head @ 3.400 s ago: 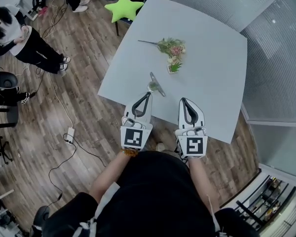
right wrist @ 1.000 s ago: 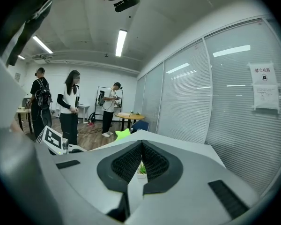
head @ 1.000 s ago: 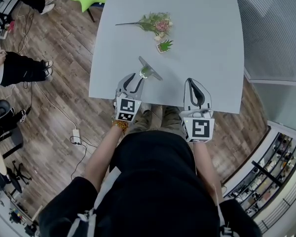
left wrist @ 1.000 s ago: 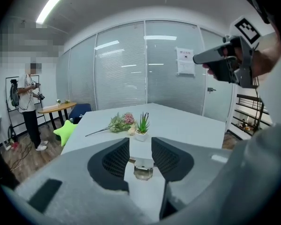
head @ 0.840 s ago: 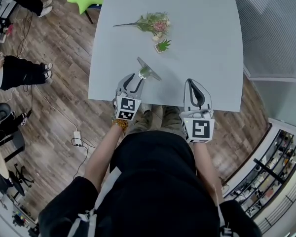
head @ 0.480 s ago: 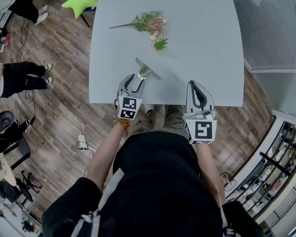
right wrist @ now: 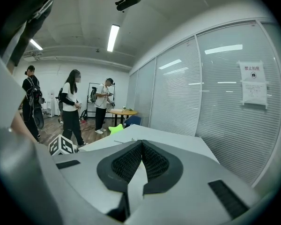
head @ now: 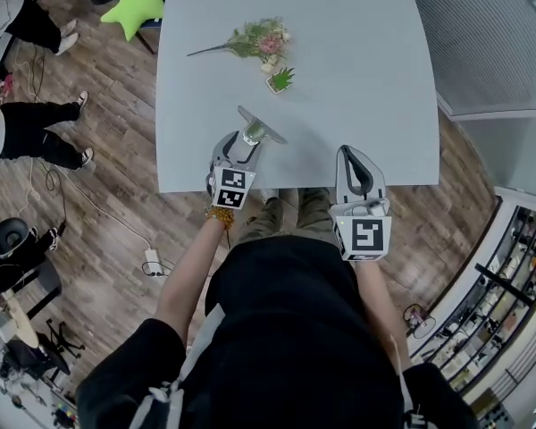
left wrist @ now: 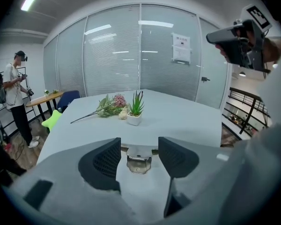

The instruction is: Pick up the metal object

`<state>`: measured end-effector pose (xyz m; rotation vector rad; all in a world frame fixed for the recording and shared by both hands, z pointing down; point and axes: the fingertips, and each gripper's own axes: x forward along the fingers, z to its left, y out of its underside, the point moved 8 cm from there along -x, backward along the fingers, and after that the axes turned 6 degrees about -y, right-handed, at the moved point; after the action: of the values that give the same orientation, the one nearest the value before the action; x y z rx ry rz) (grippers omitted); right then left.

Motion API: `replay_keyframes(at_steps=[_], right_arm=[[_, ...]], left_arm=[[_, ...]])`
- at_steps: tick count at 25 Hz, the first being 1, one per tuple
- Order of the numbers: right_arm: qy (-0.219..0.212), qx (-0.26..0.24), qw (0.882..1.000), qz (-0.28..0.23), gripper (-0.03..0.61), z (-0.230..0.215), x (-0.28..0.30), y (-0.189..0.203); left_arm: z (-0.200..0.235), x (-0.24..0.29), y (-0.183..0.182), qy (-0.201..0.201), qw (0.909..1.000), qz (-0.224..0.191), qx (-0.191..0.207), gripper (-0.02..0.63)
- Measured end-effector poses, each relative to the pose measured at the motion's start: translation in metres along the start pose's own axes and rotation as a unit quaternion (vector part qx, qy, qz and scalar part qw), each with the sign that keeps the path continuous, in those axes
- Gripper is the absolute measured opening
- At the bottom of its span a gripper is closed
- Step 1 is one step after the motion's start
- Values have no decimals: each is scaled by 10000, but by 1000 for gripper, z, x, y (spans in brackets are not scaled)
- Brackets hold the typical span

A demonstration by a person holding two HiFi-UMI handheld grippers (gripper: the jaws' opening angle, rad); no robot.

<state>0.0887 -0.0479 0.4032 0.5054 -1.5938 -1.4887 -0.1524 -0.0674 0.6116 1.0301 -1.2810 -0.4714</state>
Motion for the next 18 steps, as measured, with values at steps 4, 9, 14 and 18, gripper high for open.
replay_keyframes(at_steps=[4,9,14,18], right_arm=[[57,29,10000,26,-2,-4,-1,3],[78,59,9999,67,-2,-8,-2,6],[101,89,9998,139,-2,-12,-3,9],[101,112,9998,131,-2,-17,-2,11]], left_arm=[[-1,9,8,70,9998,191,-3,263],[-2,21,19,190,9989,424,13,297],[-1,29,24,251,9979,595,-23,318],[0,36,28,258,9970,726,1,326]])
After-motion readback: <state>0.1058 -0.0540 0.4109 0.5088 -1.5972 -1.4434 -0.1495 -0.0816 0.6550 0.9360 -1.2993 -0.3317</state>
